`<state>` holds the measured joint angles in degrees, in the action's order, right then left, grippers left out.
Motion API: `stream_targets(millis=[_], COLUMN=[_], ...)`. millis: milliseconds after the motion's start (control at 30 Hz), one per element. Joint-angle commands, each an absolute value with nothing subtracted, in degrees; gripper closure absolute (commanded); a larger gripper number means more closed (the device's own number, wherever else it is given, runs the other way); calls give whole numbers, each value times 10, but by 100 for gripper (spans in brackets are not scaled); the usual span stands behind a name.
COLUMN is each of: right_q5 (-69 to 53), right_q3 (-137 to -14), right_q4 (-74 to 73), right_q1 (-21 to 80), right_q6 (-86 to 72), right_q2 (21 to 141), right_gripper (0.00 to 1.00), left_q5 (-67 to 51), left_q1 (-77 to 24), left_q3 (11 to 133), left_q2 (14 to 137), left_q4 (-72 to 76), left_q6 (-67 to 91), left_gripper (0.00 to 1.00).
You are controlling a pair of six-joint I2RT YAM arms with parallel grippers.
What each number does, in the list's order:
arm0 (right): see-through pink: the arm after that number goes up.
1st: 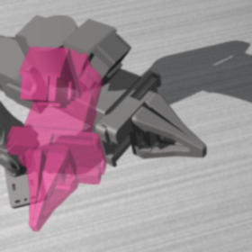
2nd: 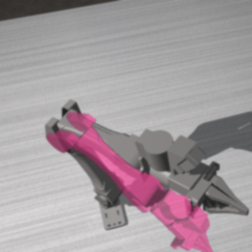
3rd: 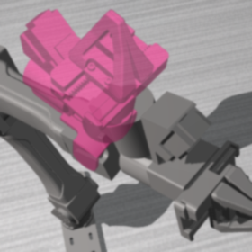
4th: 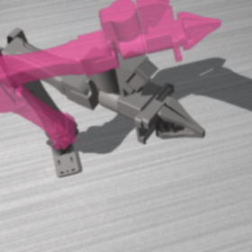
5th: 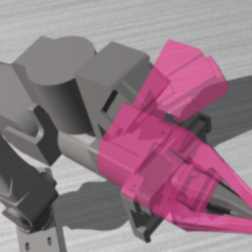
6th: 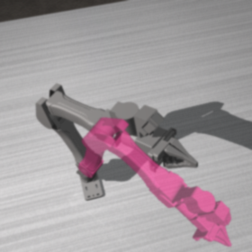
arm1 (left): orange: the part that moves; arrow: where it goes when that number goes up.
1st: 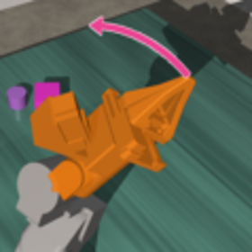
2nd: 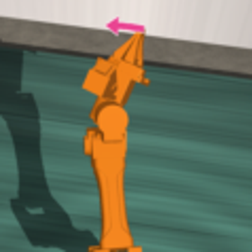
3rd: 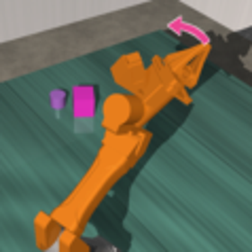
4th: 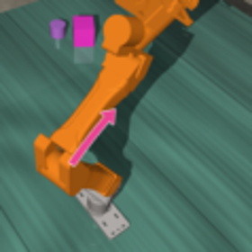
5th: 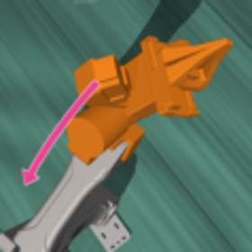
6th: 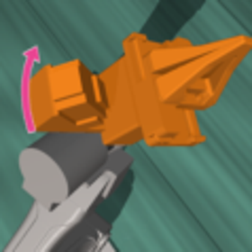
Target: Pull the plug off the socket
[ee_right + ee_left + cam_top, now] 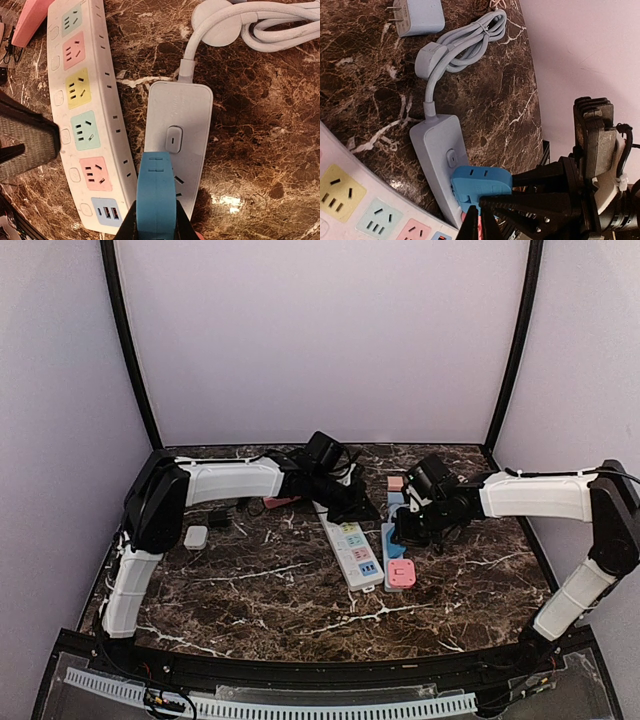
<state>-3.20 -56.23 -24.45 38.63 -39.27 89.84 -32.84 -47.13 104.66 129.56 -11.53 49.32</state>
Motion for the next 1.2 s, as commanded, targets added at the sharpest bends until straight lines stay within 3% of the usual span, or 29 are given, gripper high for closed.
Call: stream_targets(millis=[0,633,1167], right_q5=[-60,-116,-109], right_q3=[-554,-500,-508], right_q4=[-204,-232,-210], right_q1=[386,398,398], right_q6=[-385,-430,-422], right_q2=[895,855,894], right_gripper=[100,100,100], left_q5=[-351,-354,-324], left_q1=[-481,-494,-497], left_q3=[1099,1104,1151], left_q2=[1323,1367,1411], left_q4=[-121,-129,-152], left_q6=[503,511,512], left_gripper=[96,96,96])
